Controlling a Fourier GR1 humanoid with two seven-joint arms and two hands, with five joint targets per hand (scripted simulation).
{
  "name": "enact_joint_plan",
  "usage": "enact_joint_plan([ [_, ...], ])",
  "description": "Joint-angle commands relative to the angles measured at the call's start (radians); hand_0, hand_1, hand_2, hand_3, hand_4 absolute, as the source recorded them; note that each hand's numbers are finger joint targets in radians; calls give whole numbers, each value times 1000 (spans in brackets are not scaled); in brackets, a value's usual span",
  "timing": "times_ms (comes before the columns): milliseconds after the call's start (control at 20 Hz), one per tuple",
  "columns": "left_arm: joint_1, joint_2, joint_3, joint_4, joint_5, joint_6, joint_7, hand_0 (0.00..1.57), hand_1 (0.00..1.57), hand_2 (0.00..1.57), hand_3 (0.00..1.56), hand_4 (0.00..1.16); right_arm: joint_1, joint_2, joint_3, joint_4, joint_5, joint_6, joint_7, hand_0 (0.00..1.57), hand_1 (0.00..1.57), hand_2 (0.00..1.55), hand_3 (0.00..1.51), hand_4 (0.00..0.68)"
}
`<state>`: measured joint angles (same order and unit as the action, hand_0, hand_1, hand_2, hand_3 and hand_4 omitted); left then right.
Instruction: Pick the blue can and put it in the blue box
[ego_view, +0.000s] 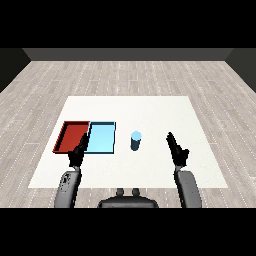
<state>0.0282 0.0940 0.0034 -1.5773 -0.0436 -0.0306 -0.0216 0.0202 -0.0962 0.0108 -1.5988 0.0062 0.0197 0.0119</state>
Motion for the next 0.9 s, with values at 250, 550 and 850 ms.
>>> enact_joint_plan([
  [250,-8,-3,13,-30,24,-29,52,0,0,0,0,0,-184,55,-7,112,68,-87,18,0,0,0,0,0],
  [550,-23,-93,11,-44,137,-43,-364,0,0,0,0,0,-139,93,-10,66,-122,59,-271,0,0,0,0,0],
  [850,-31,-52,86,-27,169,-90,-392,0,0,0,0,0,-131,95,21,35,-108,30,-234,0,0,0,0,0],
])
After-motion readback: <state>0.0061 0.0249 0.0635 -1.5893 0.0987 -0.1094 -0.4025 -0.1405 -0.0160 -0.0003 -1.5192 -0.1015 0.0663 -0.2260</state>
